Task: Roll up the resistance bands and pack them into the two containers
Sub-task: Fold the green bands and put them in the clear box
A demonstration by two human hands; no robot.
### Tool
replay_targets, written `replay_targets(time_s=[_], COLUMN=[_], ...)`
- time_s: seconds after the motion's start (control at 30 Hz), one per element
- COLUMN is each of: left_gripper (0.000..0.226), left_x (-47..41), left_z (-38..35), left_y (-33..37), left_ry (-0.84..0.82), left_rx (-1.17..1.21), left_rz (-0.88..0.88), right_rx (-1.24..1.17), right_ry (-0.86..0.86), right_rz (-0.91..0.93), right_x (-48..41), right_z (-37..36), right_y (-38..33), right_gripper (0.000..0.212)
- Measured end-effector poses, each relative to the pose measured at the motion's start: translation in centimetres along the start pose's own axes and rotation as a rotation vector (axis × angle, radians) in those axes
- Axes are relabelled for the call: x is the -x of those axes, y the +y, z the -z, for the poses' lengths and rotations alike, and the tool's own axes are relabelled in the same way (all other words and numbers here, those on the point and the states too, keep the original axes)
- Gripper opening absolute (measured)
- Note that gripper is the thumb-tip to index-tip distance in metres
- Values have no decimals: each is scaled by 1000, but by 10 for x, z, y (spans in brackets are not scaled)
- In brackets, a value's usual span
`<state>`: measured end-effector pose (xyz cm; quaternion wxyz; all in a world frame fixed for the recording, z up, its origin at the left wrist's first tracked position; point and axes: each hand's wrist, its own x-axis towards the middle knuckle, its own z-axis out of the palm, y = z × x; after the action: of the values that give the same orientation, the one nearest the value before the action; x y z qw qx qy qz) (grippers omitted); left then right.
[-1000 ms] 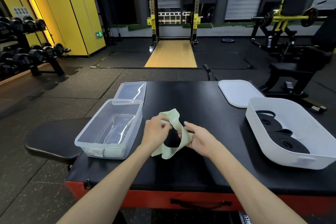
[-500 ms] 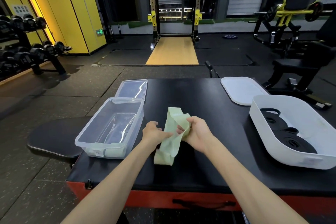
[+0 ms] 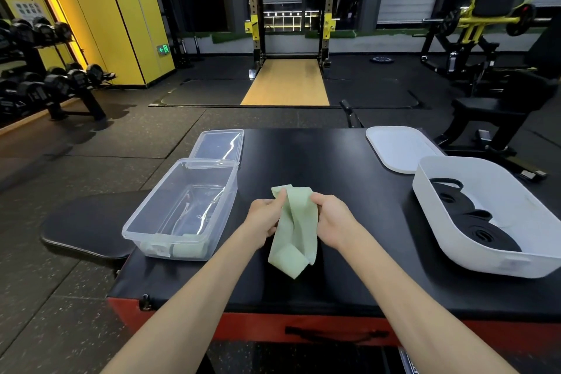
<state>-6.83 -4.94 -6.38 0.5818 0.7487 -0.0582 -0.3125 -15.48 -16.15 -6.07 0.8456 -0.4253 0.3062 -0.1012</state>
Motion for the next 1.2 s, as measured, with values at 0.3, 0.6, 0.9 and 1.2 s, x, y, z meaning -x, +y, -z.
replay_targets(time_s=[0.3,0.6,0.9,1.2], left_gripper=[25,28,51,48], left_x=[10,16,24,41], left_z=[-2,6,2,-25], left_y=[-5,-1,4,37], left_ry=[-60,-291,-131,59], left_rx=[7,74,57,-292], left_rz=[-111,-147,-263,-844], right_rx=[325,247,26,107], right_ry=[6,63,0,-65], right_rz=[100,-63,102,388], right_x=[12,-1,10,34], right_z=[-8,7,6,-19], right_y=[2,-12,-34,-61], right_gripper=[17,41,22,21])
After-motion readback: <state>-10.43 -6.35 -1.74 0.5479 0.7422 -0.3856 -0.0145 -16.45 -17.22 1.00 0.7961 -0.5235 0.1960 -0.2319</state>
